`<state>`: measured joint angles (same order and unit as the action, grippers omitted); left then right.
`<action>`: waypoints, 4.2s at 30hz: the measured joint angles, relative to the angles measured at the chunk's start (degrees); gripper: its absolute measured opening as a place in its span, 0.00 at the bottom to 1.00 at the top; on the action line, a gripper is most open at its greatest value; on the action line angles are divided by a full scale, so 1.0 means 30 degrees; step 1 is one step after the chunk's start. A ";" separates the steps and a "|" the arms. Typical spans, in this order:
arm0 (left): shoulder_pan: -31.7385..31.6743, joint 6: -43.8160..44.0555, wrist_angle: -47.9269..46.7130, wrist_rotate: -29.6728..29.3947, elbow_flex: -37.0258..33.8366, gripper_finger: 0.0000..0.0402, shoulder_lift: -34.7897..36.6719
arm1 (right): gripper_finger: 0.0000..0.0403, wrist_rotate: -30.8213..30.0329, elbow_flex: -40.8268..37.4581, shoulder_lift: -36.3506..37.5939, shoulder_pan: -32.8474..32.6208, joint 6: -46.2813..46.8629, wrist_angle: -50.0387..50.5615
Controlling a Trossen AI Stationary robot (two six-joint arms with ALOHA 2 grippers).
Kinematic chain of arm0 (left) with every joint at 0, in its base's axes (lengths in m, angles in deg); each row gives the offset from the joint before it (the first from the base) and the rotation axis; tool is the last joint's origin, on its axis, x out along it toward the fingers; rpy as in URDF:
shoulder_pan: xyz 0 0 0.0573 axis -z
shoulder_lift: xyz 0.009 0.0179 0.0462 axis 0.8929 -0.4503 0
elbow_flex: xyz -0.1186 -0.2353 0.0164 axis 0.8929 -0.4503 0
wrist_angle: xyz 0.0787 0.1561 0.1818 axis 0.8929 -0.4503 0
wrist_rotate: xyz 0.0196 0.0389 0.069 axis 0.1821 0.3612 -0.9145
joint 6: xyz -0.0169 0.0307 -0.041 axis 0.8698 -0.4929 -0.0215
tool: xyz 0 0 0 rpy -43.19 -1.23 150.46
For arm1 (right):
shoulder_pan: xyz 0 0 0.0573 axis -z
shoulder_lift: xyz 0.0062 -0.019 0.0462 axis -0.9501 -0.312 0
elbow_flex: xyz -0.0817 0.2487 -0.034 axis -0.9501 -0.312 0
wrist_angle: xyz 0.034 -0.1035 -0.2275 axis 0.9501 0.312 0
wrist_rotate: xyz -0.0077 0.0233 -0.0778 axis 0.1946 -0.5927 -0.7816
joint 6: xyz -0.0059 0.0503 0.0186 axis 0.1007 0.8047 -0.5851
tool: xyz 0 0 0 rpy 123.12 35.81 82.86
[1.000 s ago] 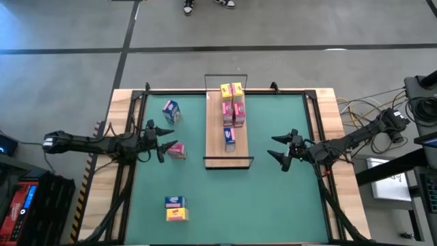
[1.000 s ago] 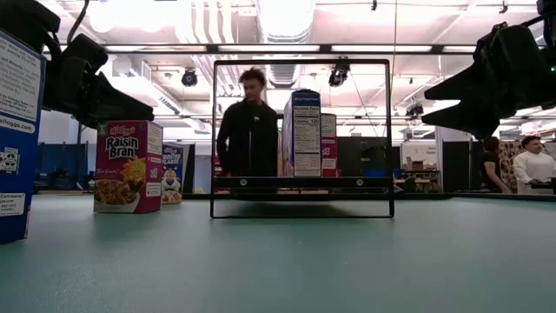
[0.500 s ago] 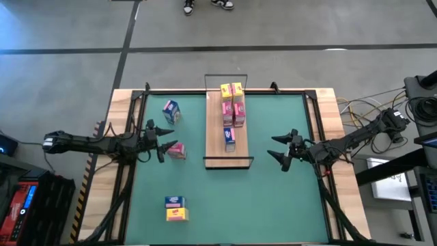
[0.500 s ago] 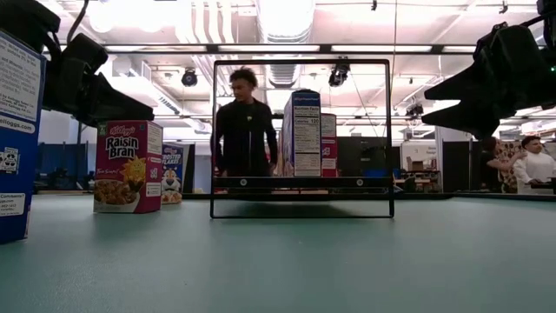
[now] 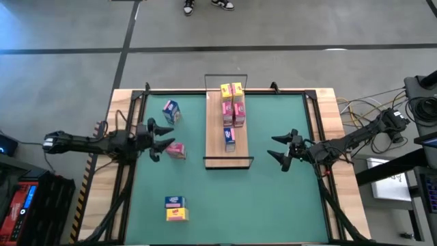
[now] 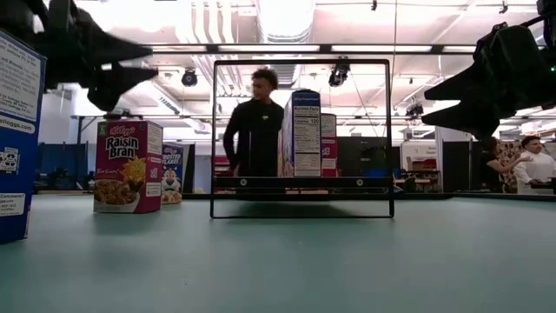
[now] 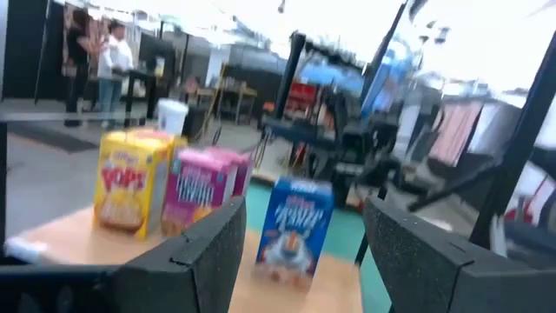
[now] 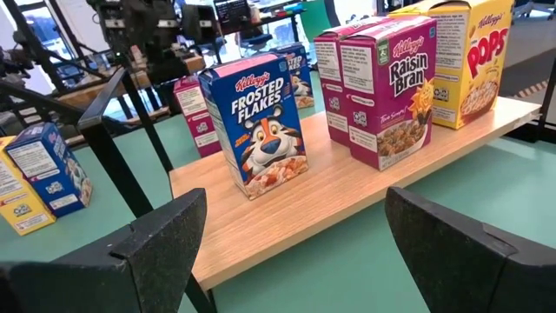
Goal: Stack cereal on shelf
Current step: Put the purple cereal box on the shelf aligned with the other purple cereal boxes
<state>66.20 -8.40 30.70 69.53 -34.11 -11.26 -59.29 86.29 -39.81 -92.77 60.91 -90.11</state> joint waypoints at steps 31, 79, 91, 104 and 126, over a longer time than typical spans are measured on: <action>0.0000 0.3342 0.0919 -0.8056 0.0000 0.54 -0.1208 | 0.85 0.0000 0.0000 0.0002 -0.0006 -0.0005 0.0007; -0.3114 1.8605 -2.5954 -0.8687 1.7340 0.65 -1.6405 | 0.85 0.0000 0.0000 0.0003 -0.0004 -0.0006 0.0007; -0.3912 1.8534 -2.6265 -0.6991 1.7325 0.98 -1.7678 | 0.85 0.0000 0.0000 0.0004 -0.0007 -0.0006 0.0007; -0.3898 2.6103 -3.1628 -0.0738 2.0727 1.00 -2.0461 | 0.85 0.0000 -0.0007 0.0004 -0.0005 -0.0006 0.0007; -0.2300 4.4295 -3.4723 0.5647 2.4135 0.92 -2.4707 | 0.85 0.0000 -0.0007 0.0007 -0.0006 -0.0006 0.0007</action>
<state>59.30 124.49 -73.47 86.47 38.29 -85.38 -59.29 86.26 -39.78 -92.79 60.89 -90.08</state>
